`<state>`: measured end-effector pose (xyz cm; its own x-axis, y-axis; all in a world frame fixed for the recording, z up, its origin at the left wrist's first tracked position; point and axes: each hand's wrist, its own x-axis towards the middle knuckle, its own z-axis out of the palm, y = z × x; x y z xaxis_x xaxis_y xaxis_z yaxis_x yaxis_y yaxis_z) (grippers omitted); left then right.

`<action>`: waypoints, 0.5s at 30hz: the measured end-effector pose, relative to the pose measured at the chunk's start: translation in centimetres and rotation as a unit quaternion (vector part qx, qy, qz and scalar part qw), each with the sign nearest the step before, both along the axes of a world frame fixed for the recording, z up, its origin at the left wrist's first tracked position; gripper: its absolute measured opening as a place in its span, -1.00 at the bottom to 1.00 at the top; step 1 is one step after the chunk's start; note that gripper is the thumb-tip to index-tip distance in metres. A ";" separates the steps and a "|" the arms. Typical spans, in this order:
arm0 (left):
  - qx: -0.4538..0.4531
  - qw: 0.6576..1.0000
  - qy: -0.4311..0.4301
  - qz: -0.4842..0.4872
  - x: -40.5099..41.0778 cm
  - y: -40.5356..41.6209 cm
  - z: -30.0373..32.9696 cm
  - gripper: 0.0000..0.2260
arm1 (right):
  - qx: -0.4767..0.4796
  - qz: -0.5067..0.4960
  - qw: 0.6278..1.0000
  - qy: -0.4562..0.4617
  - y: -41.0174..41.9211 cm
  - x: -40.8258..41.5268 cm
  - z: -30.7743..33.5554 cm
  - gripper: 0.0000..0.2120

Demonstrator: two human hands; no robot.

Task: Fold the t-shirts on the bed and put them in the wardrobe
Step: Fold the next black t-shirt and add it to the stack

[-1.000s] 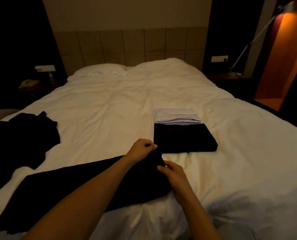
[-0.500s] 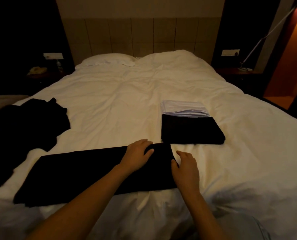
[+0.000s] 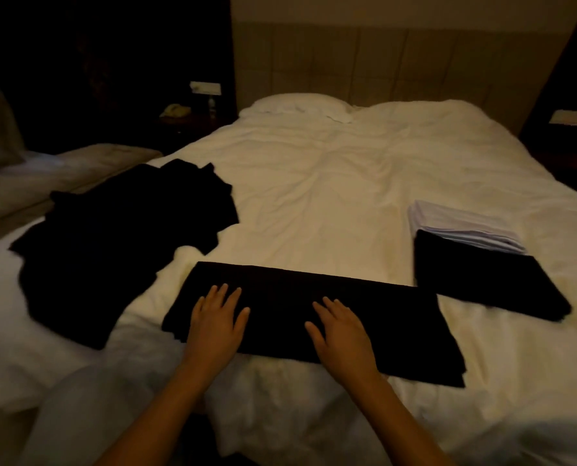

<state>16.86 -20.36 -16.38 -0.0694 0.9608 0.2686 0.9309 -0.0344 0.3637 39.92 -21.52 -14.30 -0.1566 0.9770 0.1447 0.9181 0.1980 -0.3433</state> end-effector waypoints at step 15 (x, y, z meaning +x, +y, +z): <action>-0.064 0.768 -0.618 0.154 -8.4 -1.7 -0.4 -0.90 | -0.055 0.090 0.994 0.000 10.3 -16.3 2.6 -0.43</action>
<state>8.50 -22.08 -16.83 -0.4243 0.8610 -0.2805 -0.1711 0.2279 0.9585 23.60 -11.24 -11.67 -0.3294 0.9434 0.0385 0.8714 0.3195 -0.3724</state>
